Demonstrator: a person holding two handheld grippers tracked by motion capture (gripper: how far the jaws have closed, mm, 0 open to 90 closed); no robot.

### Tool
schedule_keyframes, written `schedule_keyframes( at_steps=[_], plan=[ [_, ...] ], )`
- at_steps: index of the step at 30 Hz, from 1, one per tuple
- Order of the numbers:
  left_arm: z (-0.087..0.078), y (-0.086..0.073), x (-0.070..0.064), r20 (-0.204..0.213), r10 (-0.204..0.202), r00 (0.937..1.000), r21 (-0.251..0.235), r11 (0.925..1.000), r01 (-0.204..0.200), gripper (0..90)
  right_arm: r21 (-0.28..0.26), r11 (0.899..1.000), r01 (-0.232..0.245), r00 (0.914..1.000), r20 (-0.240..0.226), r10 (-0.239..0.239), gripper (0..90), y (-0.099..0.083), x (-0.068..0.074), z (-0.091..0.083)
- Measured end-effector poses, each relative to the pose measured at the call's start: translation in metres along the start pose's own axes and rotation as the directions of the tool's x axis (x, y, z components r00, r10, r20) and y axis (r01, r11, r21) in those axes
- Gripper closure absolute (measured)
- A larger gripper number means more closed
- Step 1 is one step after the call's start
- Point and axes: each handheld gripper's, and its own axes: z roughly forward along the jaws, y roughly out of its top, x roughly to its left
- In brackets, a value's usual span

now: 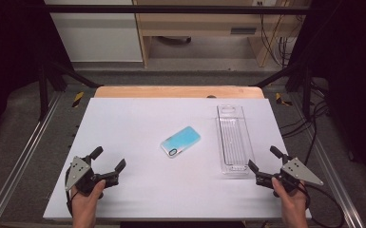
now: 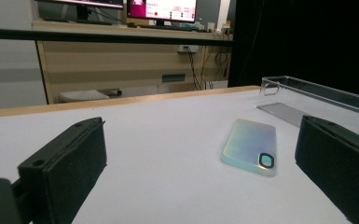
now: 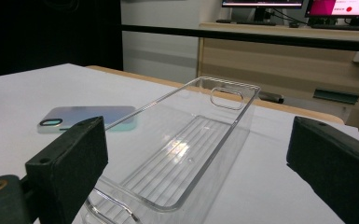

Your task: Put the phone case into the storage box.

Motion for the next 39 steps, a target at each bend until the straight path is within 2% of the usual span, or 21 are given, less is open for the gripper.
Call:
schedule_keyframes(
  at_steps=[5,6,10,13,15,18,20,22,25,28,31,32,34,35,36,38,39],
  plan=[
    [0.003,0.000,-0.006,0.013,0.000,0.9999,0.024,0.9997,-0.001,2.0,-0.001,1.000,-0.003,1.0000,0.004,0.003,5.7,0.000,0.000,-0.001],
    [0.005,-0.001,-0.009,0.012,0.002,0.9999,0.048,0.9988,-0.003,2.2,-0.001,1.000,-0.003,1.0000,0.005,0.003,5.7,0.000,0.000,-0.001],
    [0.010,0.000,-0.019,0.026,-0.004,0.9997,0.069,0.9976,0.002,3.2,0.003,1.000,0.001,1.0000,0.004,-0.001,5.7,0.000,0.002,-0.002],
    [0.017,0.003,-0.027,0.020,0.015,0.9997,0.115,0.9932,-0.017,4.4,0.003,1.000,0.001,1.0000,0.010,-0.001,5.6,0.000,0.003,-0.003],
    [0.020,0.004,-0.029,0.015,0.011,0.9998,0.127,0.9918,-0.013,6.2,0.003,1.000,0.004,0.9999,0.012,-0.004,5.6,0.001,0.003,-0.004],
    [0.037,0.009,-0.038,0.040,0.010,0.9991,0.172,0.9849,-0.017,10.3,0.007,1.000,0.009,0.9998,0.015,-0.009,5.7,0.000,0.003,-0.005],
    [0.047,0.012,-0.041,0.043,0.005,0.9991,0.189,0.9819,-0.013,14.6,0.012,1.000,0.013,0.9998,0.013,-0.013,5.7,0.000,0.003,-0.005],
    [0.059,0.017,-0.043,0.040,-0.012,0.9991,0.208,0.9782,0.003,20.7,0.019,1.000,0.024,0.9996,0.017,-0.024,5.7,0.000,0.003,-0.004],
    [0.077,0.025,-0.046,0.055,-0.026,0.9981,0.225,0.9743,0.013,31.4,0.015,1.000,0.015,0.9997,0.018,-0.015,5.9,0.000,0.004,-0.004],
    [0.091,0.031,-0.047,0.071,-0.047,0.9964,0.222,0.9745,0.031,48.3,0.020,0.999,0.026,0.9994,0.021,-0.026,6.0,0.000,0.004,-0.004],
    [0.101,0.033,-0.047,0.078,-0.043,0.9960,0.230,0.9729,0.024,66.4,0.025,0.999,0.031,0.9993,0.019,-0.031,6.0,0.000,0.005,-0.003],
    [0.107,0.033,-0.047,0.072,-0.038,0.9967,0.241,0.9703,0.019,70.8,0.025,0.999,0.040,0.9991,0.014,-0.040,6.0,0.000,0.006,-0.002],
    [0.114,0.033,-0.045,0.084,-0.060,0.9947,0.274,0.9611,0.035,82.0,0.029,0.999,0.042,0.9990,0.016,-0.043,6.0,0.000,0.007,-0.002],
    [0.114,0.033,-0.045,0.084,-0.060,0.9947,0.274,0.9611,0.035,86.3,0.029,0.999,0.042,0.9990,0.016,-0.043,6.0,0.000,0.007,-0.002],
    [0.122,0.031,-0.046,0.091,-0.054,0.9943,0.301,0.9534,0.025,89.4,0.029,0.999,0.041,0.9990,0.015,-0.042,6.0,0.000,0.007,-0.002],
    [0.127,0.031,-0.047,0.092,-0.037,0.9951,0.319,0.9477,0.006,89.7,0.030,0.999,0.040,0.9990,0.016,-0.040,6.0,0.000,0.007,-0.002],
    [0.127,0.031,-0.047,0.092,-0.037,0.9951,0.319,0.9477,0.006,89.8,0.028,0.999,0.042,0.9990,0.018,-0.042,6.0,0.000,0.007,-0.002]
  ],
)
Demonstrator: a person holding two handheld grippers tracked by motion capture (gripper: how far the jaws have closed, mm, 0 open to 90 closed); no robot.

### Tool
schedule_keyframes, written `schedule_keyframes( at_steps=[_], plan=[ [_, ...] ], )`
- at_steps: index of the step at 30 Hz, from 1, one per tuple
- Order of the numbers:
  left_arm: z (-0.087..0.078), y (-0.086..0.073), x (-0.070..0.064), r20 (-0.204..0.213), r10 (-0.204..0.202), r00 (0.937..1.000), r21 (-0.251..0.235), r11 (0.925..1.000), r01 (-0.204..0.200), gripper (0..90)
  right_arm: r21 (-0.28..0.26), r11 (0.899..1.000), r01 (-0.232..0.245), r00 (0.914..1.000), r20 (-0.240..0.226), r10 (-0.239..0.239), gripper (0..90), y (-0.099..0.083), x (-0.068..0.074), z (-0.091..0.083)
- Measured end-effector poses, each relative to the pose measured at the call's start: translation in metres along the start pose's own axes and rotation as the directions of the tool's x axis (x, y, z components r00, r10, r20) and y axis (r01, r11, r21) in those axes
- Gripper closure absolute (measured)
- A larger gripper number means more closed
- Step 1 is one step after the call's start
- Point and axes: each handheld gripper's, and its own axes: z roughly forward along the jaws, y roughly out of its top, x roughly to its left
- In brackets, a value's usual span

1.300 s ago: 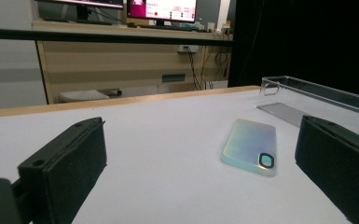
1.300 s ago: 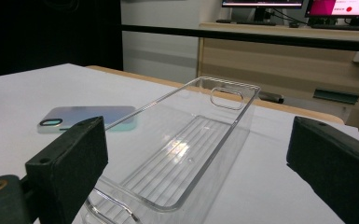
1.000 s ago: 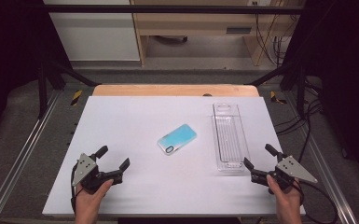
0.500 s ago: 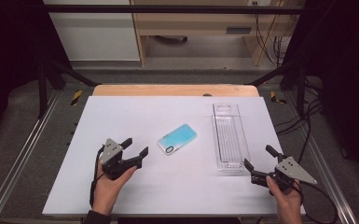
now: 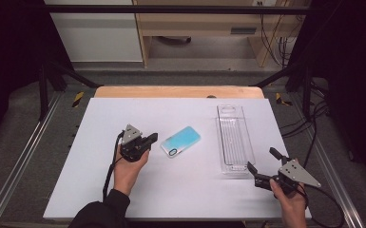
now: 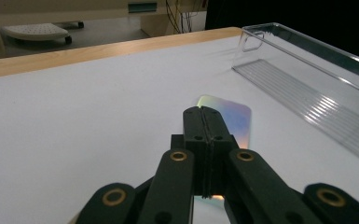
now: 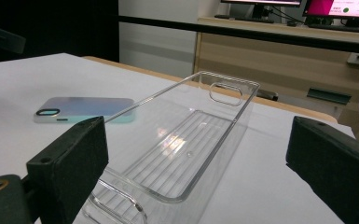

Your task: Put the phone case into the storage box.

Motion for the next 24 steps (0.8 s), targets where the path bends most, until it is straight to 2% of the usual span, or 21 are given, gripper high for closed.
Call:
schedule_keyframes(
  at_steps=[4,6,8,9,11,13,17,24],
  plan=[
    [0.011,0.007,-0.001,-0.001,0.002,1.0000,0.020,0.9998,-0.002,89.9,-0.004,1.000,-0.003,1.0000,-0.002,0.003,6.0,0.001,0.001,-0.001],
    [0.023,0.016,-0.005,0.006,0.026,0.9996,0.046,0.9986,-0.026,89.9,-0.003,1.000,0.003,1.0000,-0.004,-0.003,6.0,0.001,0.002,-0.001],
    [0.026,0.017,-0.006,0.008,0.031,0.9995,0.055,0.9980,-0.031,89.9,-0.003,1.000,0.003,1.0000,-0.005,-0.003,6.0,0.001,0.002,-0.001],
    [0.035,0.018,-0.008,0.016,0.045,0.9989,0.079,0.9958,-0.046,89.9,-0.003,1.000,0.004,1.0000,-0.007,-0.004,6.0,0.001,0.003,-0.001],
    [0.040,0.018,-0.009,0.020,0.048,0.9986,0.091,0.9946,-0.050,89.9,-0.004,1.000,0.006,0.9999,-0.008,-0.006,6.0,0.001,0.003,-0.001],
    [0.052,0.018,-0.011,0.027,0.073,0.9969,0.127,0.9890,-0.076,89.9,-0.004,1.000,0.005,0.9999,-0.009,-0.005,6.0,0.001,0.003,-0.001],
    [0.066,0.020,-0.013,0.047,0.069,0.9965,0.152,0.9856,-0.075,90.0,-0.002,1.000,0.013,0.9999,-0.011,-0.013,6.0,0.001,0.004,-0.001],
    [0.087,0.023,-0.013,0.042,0.075,0.9963,0.201,0.9760,-0.082,90.0,-0.002,1.000,0.013,0.9998,-0.014,-0.013,6.0,0.002,0.005,-0.001]
  ],
)
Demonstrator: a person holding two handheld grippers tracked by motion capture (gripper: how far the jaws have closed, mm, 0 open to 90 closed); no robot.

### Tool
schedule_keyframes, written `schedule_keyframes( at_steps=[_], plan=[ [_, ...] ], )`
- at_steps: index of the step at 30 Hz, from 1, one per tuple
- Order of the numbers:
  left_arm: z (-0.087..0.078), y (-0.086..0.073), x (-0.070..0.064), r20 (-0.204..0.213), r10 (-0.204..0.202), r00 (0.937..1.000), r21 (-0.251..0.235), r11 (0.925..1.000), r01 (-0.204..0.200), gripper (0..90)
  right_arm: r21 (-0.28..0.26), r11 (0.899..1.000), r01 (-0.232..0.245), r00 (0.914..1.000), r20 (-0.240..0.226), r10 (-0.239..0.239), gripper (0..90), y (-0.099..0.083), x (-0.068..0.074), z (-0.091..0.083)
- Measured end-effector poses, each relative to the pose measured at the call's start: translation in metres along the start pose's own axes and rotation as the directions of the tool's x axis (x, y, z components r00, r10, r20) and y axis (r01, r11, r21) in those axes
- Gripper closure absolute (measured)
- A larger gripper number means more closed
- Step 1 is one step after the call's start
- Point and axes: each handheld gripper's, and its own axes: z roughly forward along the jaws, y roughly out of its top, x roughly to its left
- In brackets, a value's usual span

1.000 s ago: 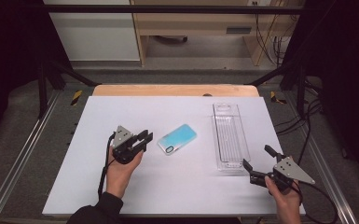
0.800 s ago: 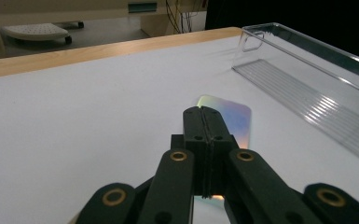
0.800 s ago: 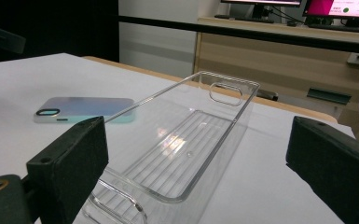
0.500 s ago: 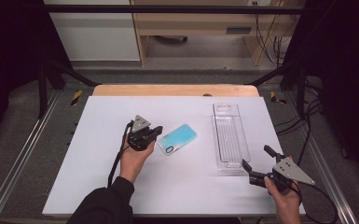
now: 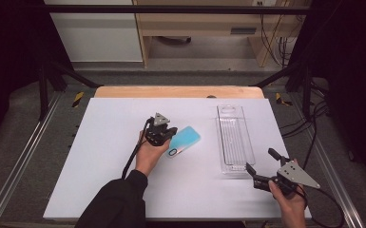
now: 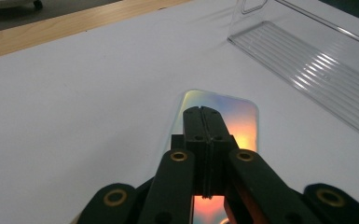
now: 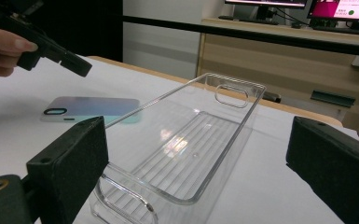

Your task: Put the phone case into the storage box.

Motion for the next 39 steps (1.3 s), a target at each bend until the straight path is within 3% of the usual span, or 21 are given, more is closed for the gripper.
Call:
schedule_keyframes(
  at_steps=[8,10,11,13,14,15,18,22,33,39],
  plan=[
    [0.012,0.000,0.010,-0.036,-0.013,0.9993,0.028,0.9995,0.014,90.0,0.006,1.000,0.004,1.0000,-0.007,-0.004,6.0,0.000,0.000,0.001],
    [0.022,-0.002,0.015,-0.023,-0.032,0.9992,0.064,0.9974,0.034,90.0,0.007,1.000,0.003,1.0000,-0.006,-0.003,6.0,0.000,0.000,0.001],
    [0.026,-0.002,0.016,-0.027,-0.019,0.9995,0.096,0.9951,0.021,90.0,0.009,1.000,0.000,1.0000,-0.005,0.000,6.0,0.000,0.001,0.001],
    [0.034,-0.001,0.020,-0.041,0.001,0.9992,0.113,0.9936,0.004,90.0,0.012,1.000,0.004,1.0000,-0.005,-0.004,6.0,0.000,0.001,0.000],
    [0.034,-0.001,0.020,-0.041,0.001,0.9992,0.113,0.9936,0.004,90.0,0.012,1.000,0.004,1.0000,-0.005,-0.004,6.0,0.000,0.001,0.000],
    [0.039,-0.002,0.023,-0.028,-0.030,0.9992,0.096,0.9948,0.032,90.0,0.008,1.000,0.003,1.0000,-0.002,-0.003,6.0,0.000,0.001,-0.002],
    [0.044,-0.005,0.026,-0.026,-0.045,0.9986,0.092,0.9946,0.048,90.0,0.006,1.000,0.000,1.0000,-0.001,0.000,6.0,0.000,0.001,-0.002],
    [0.050,-0.008,0.030,-0.030,-0.041,0.9987,0.104,0.9936,0.044,90.0,0.016,1.000,0.008,0.9999,-0.007,-0.008,6.0,-0.001,0.001,-0.001],
    [0.058,-0.011,0.028,-0.017,-0.008,0.9998,0.107,0.9942,0.009,90.0,0.016,1.000,0.007,0.9999,-0.011,-0.007,6.0,-0.001,0.001,-0.002],
    [0.056,-0.011,0.023,0.007,0.046,0.9989,0.123,0.9913,-0.047,90.0,0.019,1.000,0.006,0.9999,-0.014,-0.005,6.0,-0.001,0.001,-0.002]
  ],
)
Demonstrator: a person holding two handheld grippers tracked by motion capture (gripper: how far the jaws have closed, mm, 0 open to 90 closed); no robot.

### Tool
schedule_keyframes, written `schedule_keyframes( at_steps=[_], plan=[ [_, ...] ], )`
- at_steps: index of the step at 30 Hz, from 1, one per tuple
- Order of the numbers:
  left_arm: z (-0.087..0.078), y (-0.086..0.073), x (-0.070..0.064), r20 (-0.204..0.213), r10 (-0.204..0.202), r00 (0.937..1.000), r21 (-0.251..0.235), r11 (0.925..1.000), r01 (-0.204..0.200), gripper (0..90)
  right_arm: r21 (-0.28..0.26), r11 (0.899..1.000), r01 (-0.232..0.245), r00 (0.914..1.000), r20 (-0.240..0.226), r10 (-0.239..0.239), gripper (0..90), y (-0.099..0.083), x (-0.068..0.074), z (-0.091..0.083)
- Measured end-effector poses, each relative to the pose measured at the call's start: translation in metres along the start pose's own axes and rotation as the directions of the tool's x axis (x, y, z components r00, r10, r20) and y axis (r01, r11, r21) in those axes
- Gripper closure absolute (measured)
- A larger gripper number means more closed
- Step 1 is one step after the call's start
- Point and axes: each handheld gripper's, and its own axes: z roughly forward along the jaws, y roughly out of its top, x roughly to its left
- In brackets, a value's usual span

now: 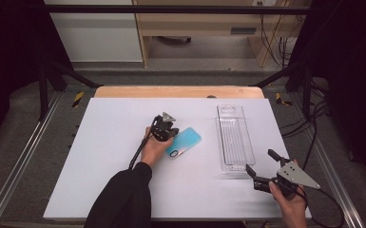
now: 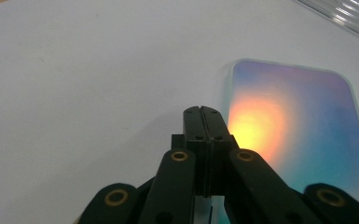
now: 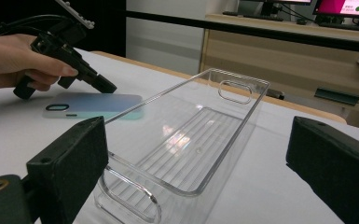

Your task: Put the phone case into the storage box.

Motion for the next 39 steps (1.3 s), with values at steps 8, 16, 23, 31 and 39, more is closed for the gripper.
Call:
schedule_keyframes(
  at_steps=[8,16,23,31,39],
  plan=[
    [-0.001,0.001,-0.017,0.031,0.061,0.9977,0.016,0.9980,-0.062,90.0,-0.002,1.000,0.001,1.0000,0.000,-0.001,6.0,0.000,0.000,0.000],
    [-0.004,0.000,-0.046,0.105,0.140,0.9846,0.031,0.9891,-0.144,90.0,-0.006,1.000,-0.003,1.0000,0.000,0.003,6.0,0.001,0.000,-0.001],
    [-0.011,-0.007,-0.062,0.139,0.163,0.9768,0.030,0.9852,-0.169,90.0,-0.004,1.000,-0.005,1.0000,-0.003,0.005,6.0,0.001,0.001,-0.001],
    [-0.023,-0.019,-0.073,0.164,0.165,0.9726,0.028,0.9847,-0.172,90.0,-0.008,1.000,-0.011,0.9999,-0.003,0.011,6.0,0.001,0.001,-0.001],
    [-0.028,-0.024,-0.081,0.180,0.166,0.9694,0.024,0.9846,-0.173,90.0,-0.011,1.000,-0.012,0.9999,-0.001,0.012,6.0,0.001,0.000,-0.001]
  ],
)
